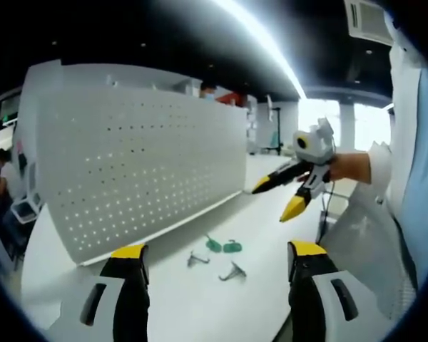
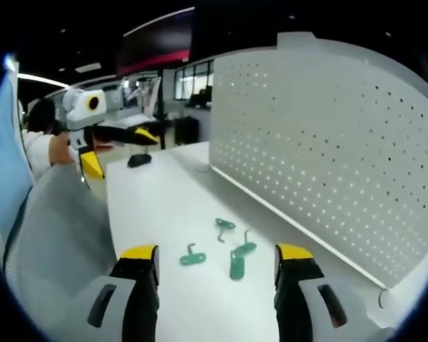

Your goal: Insert the hook assembly into the mounting plate slot until the hook locks in place.

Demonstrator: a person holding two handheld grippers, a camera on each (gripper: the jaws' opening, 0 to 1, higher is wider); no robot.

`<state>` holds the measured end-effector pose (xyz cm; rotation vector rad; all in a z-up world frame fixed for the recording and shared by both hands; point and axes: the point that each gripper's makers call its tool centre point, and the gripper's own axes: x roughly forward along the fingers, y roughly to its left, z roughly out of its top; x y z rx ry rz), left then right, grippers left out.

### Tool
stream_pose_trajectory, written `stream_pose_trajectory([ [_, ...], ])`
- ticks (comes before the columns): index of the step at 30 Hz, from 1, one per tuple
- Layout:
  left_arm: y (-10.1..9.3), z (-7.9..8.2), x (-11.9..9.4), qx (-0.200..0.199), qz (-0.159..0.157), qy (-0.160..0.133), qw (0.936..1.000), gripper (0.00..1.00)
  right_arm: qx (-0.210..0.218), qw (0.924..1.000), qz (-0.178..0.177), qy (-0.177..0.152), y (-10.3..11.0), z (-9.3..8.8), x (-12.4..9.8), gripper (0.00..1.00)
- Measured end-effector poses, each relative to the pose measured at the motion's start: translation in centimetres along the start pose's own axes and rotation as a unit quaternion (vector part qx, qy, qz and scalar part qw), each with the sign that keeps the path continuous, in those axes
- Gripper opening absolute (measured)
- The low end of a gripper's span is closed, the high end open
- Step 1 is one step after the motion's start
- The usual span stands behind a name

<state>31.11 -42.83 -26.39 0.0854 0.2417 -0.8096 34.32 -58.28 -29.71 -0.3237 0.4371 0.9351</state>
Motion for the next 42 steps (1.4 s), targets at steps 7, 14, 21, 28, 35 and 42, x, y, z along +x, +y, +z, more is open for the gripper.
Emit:
stream_pose_trajectory([
  [7, 0.1, 0.1, -0.1, 0.000, 0.002, -0.003, 1.0000, 0.80, -0.017, 0.9998, -0.005, 0.013, -0.2, -0.3, 0.7, 0.63],
  [14, 0.1, 0.2, -0.1, 0.004, 0.004, -0.004, 1.0000, 0.80, -0.020, 0.9994, -0.007, 0.029, -0.7, -0.4, 1.5, 0.55],
  [21, 0.2, 0.3, -0.2, 0.003, 0.005, -0.007, 1.0000, 0.80, -0.023, 0.9989, -0.010, 0.040, -1.1, -0.6, 1.8, 0.49],
  [28, 0.0, 0.2, -0.1, 0.005, 0.001, -0.003, 1.0000, 0.79, -0.021, 0.9984, -0.009, 0.051, -1.5, -1.1, 2.4, 0.43],
  [35, 0.0, 0.4, -0.2, 0.005, 0.002, -0.008, 1.0000, 0.78, -0.033, 0.9967, 0.001, 0.075, -1.3, -1.4, 3.4, 0.36],
  [42, 0.0, 0.6, -0.3, 0.005, 0.001, -0.012, 0.9999, 0.78, -0.042, 0.9938, 0.007, 0.102, -1.3, -1.9, 4.7, 0.28],
])
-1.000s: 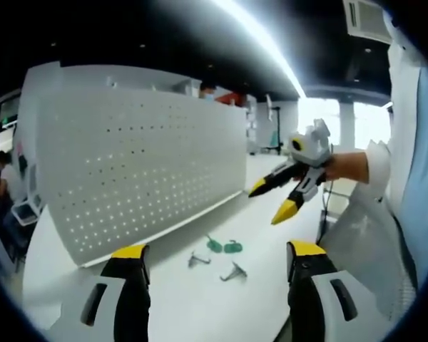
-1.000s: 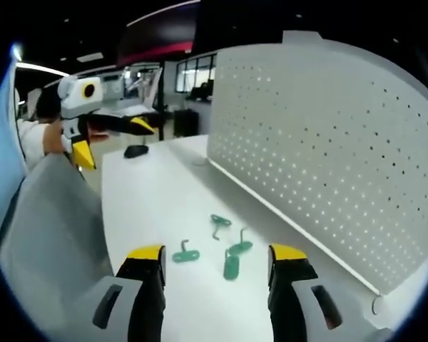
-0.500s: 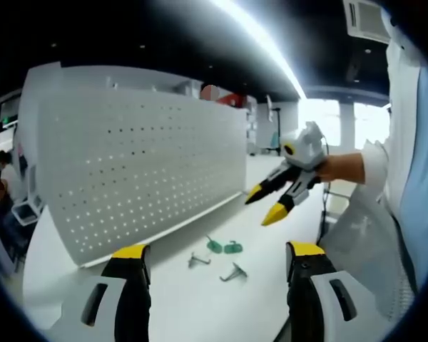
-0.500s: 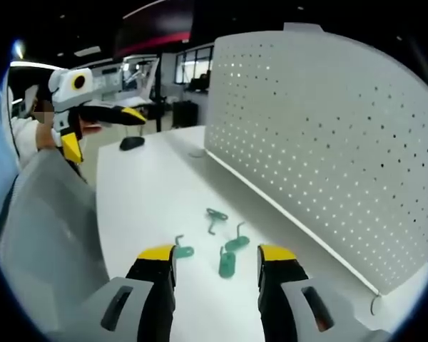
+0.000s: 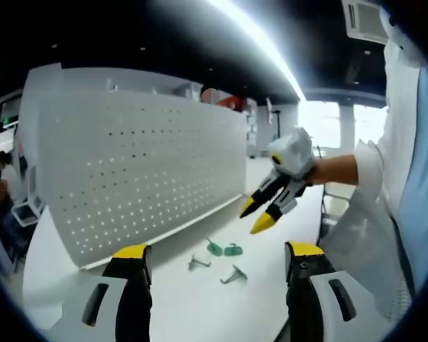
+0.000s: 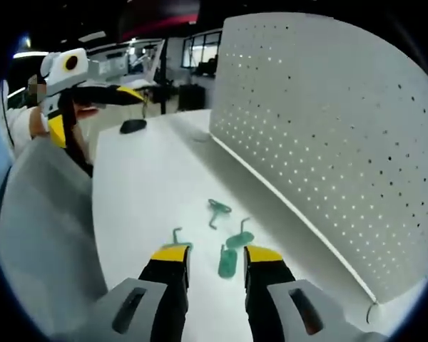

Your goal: Insert the hook assembly into the mounting plate slot until the hook locks in place.

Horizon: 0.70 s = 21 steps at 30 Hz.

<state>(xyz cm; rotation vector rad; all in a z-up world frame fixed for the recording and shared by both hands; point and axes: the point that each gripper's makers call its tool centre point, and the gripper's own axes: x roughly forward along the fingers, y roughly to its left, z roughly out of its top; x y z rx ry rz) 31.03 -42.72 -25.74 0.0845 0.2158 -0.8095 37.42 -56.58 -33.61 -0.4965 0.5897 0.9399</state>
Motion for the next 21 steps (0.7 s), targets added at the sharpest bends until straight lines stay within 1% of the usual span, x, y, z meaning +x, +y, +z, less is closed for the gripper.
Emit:
stream_pose_trajectory([
  [2, -0.1, 0.0, 0.0, 0.001, -0.001, 0.000, 1.0000, 0.78, 0.003, 1.0000, 0.000, 0.007, -0.1, -0.1, 0.4, 0.25],
  [5, -0.1, 0.1, 0.0, 0.000, -0.002, -0.002, 1.0000, 0.77, -0.014, 0.9995, -0.005, 0.027, -0.3, -0.6, 1.0, 0.23],
  [9, -0.1, 0.1, 0.0, -0.001, -0.003, -0.003, 1.0000, 0.77, -0.008, 0.9992, 0.002, 0.040, -0.2, -1.0, 1.9, 0.21],
  [16, -0.3, 0.1, 0.1, 0.001, -0.007, -0.001, 1.0000, 0.76, -0.011, 0.9977, -0.001, 0.067, -0.7, -2.0, 3.3, 0.16],
  [21, -0.2, 0.1, 0.0, 0.000, -0.006, -0.002, 1.0000, 0.76, -0.023, 0.9962, 0.002, 0.084, -0.7, -2.4, 4.1, 0.15],
])
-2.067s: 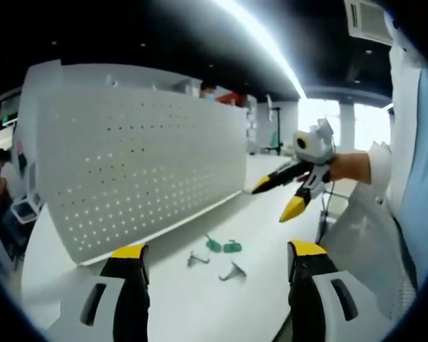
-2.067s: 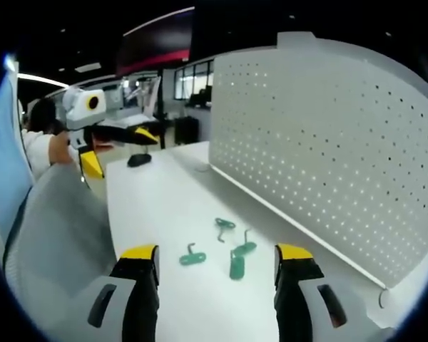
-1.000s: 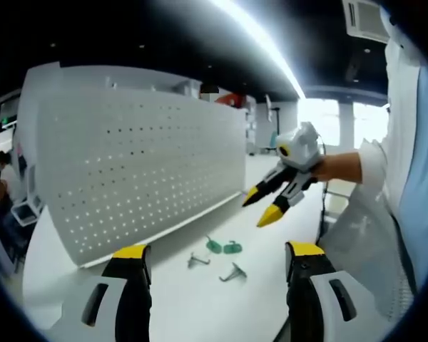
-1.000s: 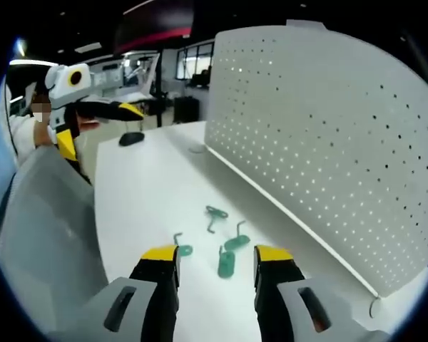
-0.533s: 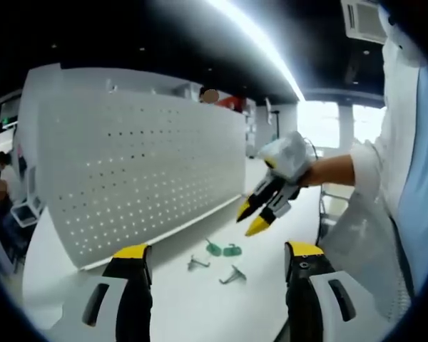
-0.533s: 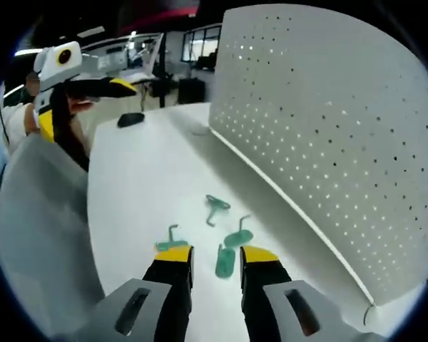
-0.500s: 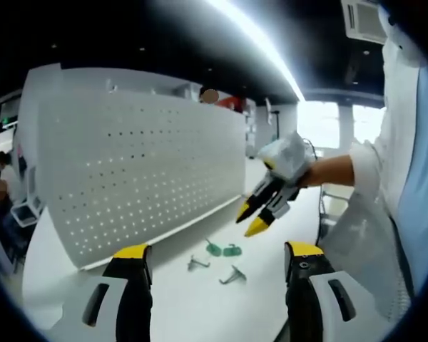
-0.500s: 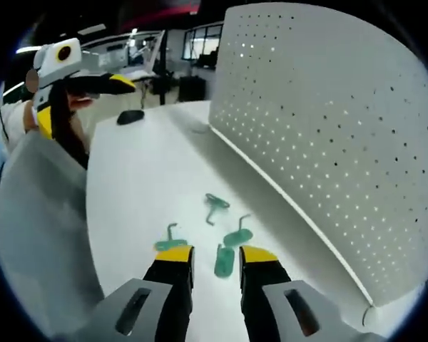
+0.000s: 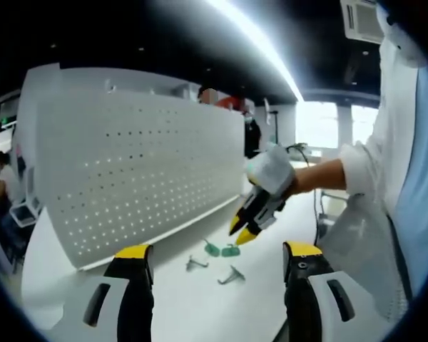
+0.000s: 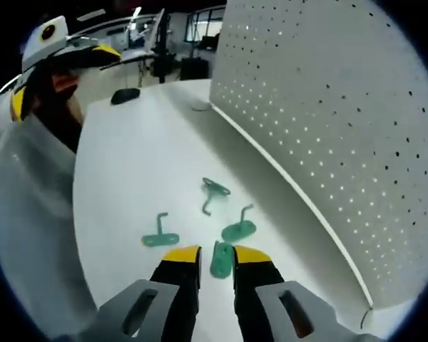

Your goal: Insert the hook assembly into the mounting plate slot until the hook locks in place.

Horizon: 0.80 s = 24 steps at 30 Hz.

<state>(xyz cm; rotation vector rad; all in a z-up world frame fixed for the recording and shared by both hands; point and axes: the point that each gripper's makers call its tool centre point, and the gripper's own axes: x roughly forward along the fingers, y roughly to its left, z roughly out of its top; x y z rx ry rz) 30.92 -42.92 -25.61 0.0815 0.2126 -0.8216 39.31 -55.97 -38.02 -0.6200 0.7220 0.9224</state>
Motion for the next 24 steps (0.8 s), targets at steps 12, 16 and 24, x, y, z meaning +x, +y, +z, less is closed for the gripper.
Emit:
stream_pose_trajectory([
  [12, 0.2, -0.1, 0.0, -0.001, 0.001, 0.000, 1.0000, 0.75, -0.023, 0.9990, -0.010, 0.036, 0.0, -0.6, 1.5, 0.09],
  [16, 0.2, -0.1, -0.1, 0.000, 0.001, 0.001, 1.0000, 0.75, -0.021, 0.9989, -0.007, 0.042, 0.2, -0.8, 1.7, 0.07],
  [24, 0.2, 0.0, -0.1, -0.001, 0.003, -0.002, 1.0000, 0.74, -0.012, 0.9986, -0.006, 0.050, 0.1, -1.1, 2.1, 0.03],
])
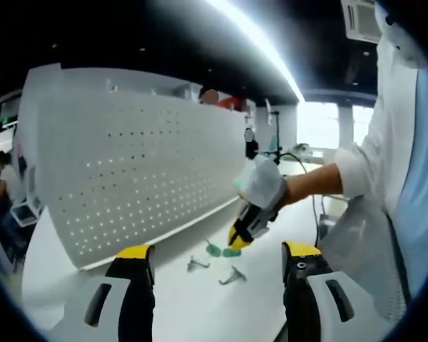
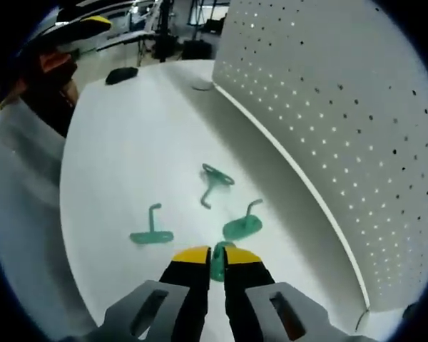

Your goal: Insert the hook assembly into the mounting plate slot until the hook locks in place.

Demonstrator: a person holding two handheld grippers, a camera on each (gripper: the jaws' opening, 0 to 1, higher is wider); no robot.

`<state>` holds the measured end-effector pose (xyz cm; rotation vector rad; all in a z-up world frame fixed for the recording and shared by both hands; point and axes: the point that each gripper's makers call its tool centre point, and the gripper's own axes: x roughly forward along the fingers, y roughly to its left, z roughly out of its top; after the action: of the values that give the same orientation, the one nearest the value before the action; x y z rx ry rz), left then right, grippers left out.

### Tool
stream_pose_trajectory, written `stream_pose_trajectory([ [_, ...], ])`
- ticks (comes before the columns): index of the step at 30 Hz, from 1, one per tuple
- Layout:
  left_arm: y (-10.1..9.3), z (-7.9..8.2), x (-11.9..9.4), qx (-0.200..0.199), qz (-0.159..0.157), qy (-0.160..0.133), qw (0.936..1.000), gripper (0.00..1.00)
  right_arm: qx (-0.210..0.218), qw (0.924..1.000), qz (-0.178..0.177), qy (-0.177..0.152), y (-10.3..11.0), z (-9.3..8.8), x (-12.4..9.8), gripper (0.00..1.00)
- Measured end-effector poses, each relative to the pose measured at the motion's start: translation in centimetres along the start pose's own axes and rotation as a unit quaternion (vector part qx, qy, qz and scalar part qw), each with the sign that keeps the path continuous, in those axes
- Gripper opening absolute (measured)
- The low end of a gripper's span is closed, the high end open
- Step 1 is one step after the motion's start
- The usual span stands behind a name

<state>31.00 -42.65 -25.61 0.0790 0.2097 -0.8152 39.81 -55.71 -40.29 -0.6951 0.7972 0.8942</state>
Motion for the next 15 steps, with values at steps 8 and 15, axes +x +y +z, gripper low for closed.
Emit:
stream_pose_trajectory([
  [8, -0.1, -0.1, 0.0, 0.001, -0.001, 0.001, 1.0000, 0.74, 0.008, 1.0000, -0.005, 0.001, -0.4, -0.4, -0.3, 0.01],
  [15, -0.3, -0.2, 0.1, 0.004, -0.005, 0.005, 1.0000, 0.73, 0.026, 0.9993, -0.014, -0.022, -0.8, 0.2, -1.7, 0.00],
])
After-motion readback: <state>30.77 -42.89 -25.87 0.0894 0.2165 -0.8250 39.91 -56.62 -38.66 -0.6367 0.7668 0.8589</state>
